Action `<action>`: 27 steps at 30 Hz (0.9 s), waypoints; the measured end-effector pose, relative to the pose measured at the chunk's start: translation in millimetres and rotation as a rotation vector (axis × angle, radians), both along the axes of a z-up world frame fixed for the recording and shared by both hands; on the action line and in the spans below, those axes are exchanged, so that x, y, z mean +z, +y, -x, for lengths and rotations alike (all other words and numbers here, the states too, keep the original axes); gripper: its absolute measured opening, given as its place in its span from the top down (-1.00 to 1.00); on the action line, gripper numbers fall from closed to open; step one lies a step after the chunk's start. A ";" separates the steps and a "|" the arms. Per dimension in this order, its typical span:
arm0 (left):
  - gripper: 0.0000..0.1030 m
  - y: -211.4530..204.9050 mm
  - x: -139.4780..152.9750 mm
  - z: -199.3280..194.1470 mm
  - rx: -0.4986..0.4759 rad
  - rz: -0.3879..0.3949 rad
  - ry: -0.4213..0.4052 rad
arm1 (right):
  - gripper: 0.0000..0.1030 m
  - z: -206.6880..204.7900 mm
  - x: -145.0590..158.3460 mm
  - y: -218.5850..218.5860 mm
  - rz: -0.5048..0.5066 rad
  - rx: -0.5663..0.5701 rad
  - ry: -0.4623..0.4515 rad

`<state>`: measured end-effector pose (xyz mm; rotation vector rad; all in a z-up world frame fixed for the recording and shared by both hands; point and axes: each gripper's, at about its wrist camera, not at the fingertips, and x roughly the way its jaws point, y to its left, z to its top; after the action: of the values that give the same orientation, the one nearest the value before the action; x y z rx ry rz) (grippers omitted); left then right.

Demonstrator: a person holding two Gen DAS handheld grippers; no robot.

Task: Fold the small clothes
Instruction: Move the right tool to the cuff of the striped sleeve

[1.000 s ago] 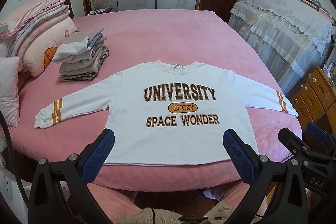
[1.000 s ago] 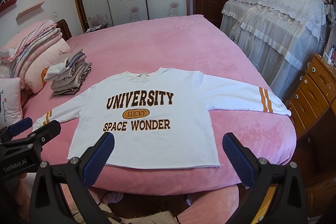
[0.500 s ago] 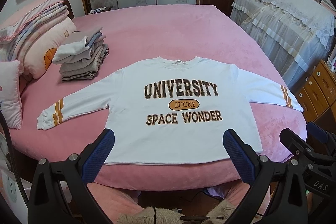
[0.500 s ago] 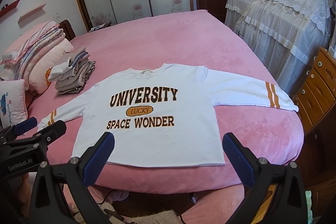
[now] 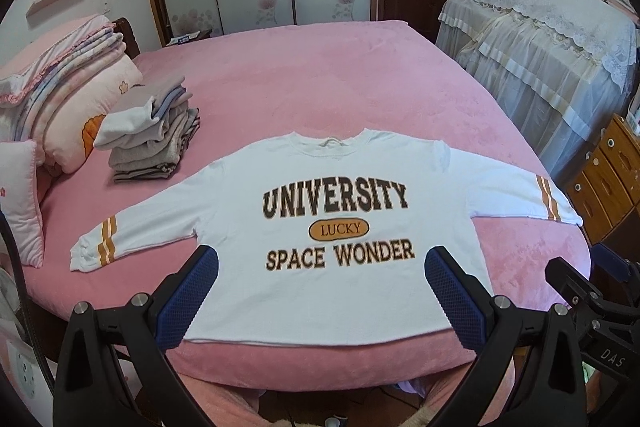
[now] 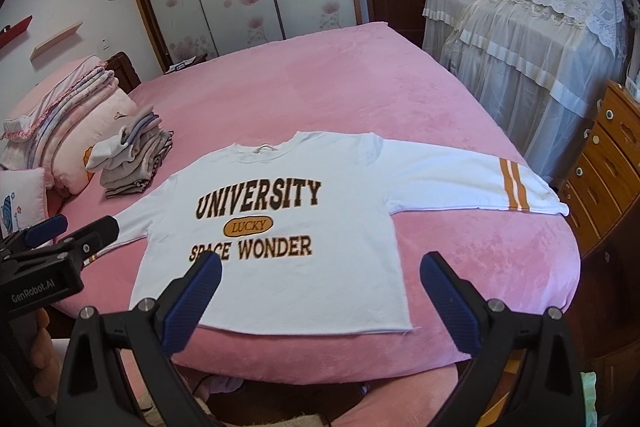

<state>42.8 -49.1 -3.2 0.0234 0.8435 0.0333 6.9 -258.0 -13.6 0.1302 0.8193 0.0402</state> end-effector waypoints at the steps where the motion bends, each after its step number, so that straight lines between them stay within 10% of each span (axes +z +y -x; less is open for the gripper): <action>1: -0.99 -3.7 1.3 -2.3 -0.001 -0.005 -0.010 | -0.92 -1.1 0.5 -3.4 0.013 -0.006 -0.010; 12: -0.99 -70.7 -13.0 -46.9 -0.115 -0.125 -0.091 | -0.83 -25.7 -1.7 -74.1 0.079 -0.153 -0.046; 27: -0.99 -194.6 -116.1 -146.5 -0.243 -0.082 0.024 | -0.71 -76.0 -57.1 -204.6 0.162 -0.423 -0.013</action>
<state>189.3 -243.7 -119.3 0.2037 0.8586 -0.1605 82.8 -462.6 -70.7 0.1482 0.7654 -0.4225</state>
